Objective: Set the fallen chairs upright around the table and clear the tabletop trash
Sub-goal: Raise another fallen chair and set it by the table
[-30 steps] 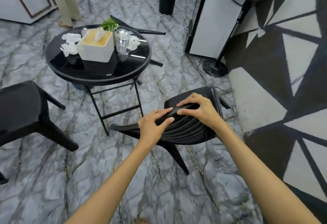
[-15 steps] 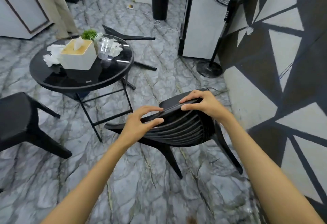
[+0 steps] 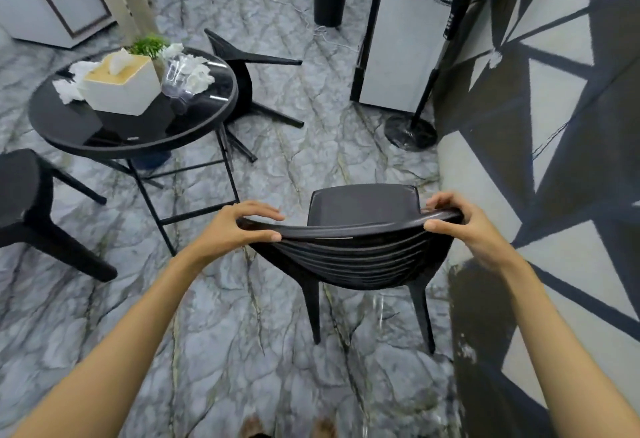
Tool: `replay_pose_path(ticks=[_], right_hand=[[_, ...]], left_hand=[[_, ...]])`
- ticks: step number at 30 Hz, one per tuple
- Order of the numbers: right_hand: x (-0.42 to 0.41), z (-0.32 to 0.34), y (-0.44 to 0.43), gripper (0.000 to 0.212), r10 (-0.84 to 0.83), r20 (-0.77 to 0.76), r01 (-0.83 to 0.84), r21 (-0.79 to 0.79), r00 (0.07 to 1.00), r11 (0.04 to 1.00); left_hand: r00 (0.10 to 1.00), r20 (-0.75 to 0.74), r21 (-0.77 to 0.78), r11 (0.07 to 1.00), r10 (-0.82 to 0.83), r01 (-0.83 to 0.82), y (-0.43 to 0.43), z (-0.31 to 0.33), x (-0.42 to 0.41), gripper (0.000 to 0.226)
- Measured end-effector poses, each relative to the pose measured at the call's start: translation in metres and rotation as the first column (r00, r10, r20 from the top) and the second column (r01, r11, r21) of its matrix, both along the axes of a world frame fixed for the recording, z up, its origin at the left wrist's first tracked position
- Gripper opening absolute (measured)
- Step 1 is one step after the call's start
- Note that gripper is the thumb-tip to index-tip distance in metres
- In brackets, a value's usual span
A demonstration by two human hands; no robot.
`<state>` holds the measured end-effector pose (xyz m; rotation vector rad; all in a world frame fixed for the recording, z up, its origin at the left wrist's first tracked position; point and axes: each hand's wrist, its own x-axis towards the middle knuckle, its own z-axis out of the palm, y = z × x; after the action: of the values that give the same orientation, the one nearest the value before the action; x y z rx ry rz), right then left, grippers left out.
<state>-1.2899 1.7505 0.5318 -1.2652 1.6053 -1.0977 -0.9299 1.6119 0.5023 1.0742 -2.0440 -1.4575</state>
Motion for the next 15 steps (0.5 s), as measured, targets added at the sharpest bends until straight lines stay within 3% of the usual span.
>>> replay_pose_path(ticks=[5, 11, 15], right_hand=[[-0.046, -0.012, 0.040, 0.061, -0.168, 0.121, 0.176, -0.056, 0.978, 0.983], [-0.091, -0.023, 0.064, 0.053, -0.218, 0.203, 0.222, 0.005, 0.955, 0.975], [-0.107, -0.028, 0.076, 0.047, -0.247, 0.220, 0.245, 0.034, 0.944, 0.969]], left_hand=[[0.998, 0.037, 0.105, 0.993, 0.053, -0.057, -0.006, -0.019, -0.014, 0.050], [0.997, -0.040, 0.227, 0.972, 0.073, -0.062, 0.001, -0.034, -0.047, 0.069], [0.996, -0.083, 0.278, 0.961, 0.034, -0.010, -0.001, -0.042, -0.068, 0.068]])
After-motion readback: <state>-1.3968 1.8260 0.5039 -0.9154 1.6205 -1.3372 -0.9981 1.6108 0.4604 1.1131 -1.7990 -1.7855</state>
